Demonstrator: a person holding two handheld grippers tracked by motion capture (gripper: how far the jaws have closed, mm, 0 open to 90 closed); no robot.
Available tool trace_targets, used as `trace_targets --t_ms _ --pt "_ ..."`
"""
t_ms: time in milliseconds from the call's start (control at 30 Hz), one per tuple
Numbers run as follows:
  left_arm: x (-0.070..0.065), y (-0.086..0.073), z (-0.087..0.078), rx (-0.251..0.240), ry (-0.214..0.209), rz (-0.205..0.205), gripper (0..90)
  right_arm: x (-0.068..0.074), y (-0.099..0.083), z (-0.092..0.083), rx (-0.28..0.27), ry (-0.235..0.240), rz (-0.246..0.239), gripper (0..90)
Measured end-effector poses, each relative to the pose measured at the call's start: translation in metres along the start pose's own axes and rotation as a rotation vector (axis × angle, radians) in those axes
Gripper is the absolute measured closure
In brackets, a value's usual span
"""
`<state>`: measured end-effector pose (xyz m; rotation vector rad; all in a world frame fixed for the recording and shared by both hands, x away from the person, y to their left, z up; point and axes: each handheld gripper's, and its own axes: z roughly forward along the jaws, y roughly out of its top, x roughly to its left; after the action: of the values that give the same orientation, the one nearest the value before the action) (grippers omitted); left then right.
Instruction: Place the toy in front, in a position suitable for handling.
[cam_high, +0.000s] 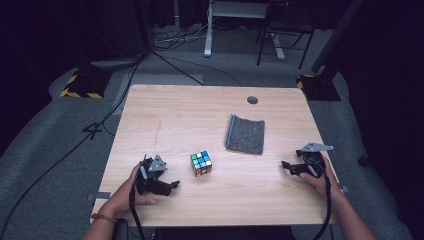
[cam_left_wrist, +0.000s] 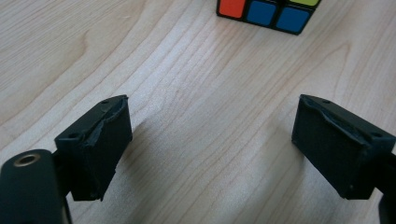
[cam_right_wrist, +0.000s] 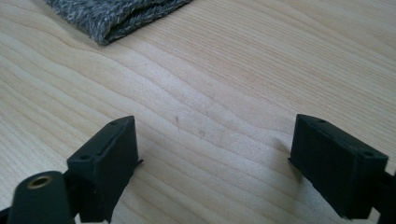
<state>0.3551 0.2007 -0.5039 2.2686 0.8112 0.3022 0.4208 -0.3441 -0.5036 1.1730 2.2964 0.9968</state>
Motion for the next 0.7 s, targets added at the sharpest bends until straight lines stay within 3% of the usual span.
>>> trace_targets --t_ms 133,500,600,633,700 --pt "0.002 -0.002 -0.002 0.000 -0.024 0.028 12.8 0.000 0.000 0.000 0.001 0.003 -0.005 14.6" --pt "0.002 -0.003 -0.003 0.002 -0.027 0.031 12.8 0.000 0.004 0.001 0.019 0.050 -0.047 18.3" --pt "0.001 -0.003 -0.003 0.002 -0.026 0.029 12.8 0.002 0.010 -0.001 0.001 0.074 -0.062 21.7" --pt "0.002 -0.003 -0.003 0.002 -0.027 0.031 12.8 0.005 0.019 -0.003 -0.021 0.102 -0.073 23.7" --pt "0.001 -0.003 -0.003 0.001 -0.026 0.029 12.8 0.008 0.028 -0.004 -0.025 0.101 -0.089 26.2"
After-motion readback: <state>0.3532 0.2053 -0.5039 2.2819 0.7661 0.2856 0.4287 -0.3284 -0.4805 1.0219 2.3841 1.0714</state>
